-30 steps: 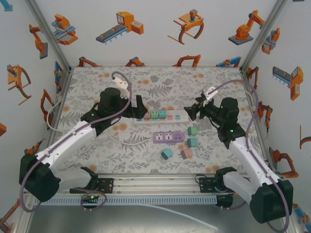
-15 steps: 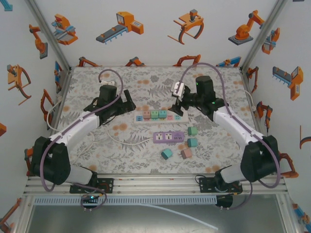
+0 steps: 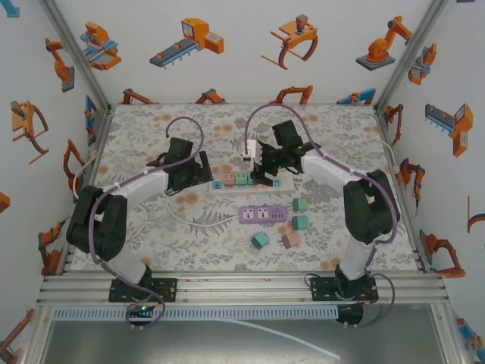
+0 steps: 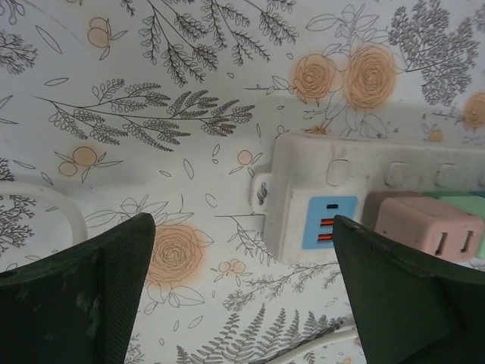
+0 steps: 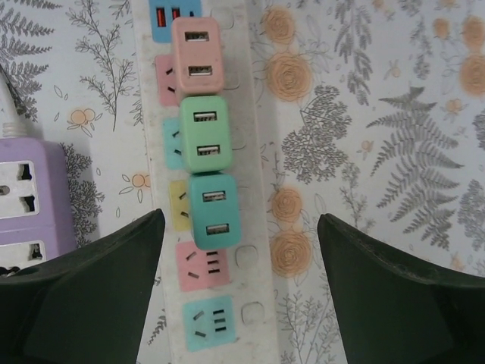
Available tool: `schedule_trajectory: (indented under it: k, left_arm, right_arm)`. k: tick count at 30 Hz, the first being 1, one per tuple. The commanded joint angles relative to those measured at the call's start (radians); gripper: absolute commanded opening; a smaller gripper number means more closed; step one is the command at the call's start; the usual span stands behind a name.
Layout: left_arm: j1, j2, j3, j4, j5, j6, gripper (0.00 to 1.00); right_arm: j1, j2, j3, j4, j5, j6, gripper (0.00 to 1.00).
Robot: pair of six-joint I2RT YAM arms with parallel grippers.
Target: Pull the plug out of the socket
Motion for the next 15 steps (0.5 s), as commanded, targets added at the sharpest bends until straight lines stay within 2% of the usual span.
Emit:
schedule_trajectory:
  k: [1, 5, 11, 15]
  left_arm:
    - [0.001, 0.031, 0.035, 0.018, 0.048, 0.029, 0.9]
    - [0.0, 0.057, 0.035, 0.024, 0.08, 0.035, 0.89]
    - [-0.003, 0.089, 0.033, 0.023, 0.112, 0.052, 0.88]
    - [-0.014, 0.107, 0.02, 0.019, 0.13, 0.068, 0.87]
  right_arm:
    - [0.007, 0.037, 0.041, -0.038, 0.008, -0.041, 0.72]
    - [0.014, 0.071, 0.042, -0.044, 0.003, -0.04, 0.68]
    - [0.024, 0.096, 0.041, -0.051, -0.014, -0.037, 0.57]
    - [0.027, 0.102, 0.043, -0.051, -0.01, -0.035, 0.56]
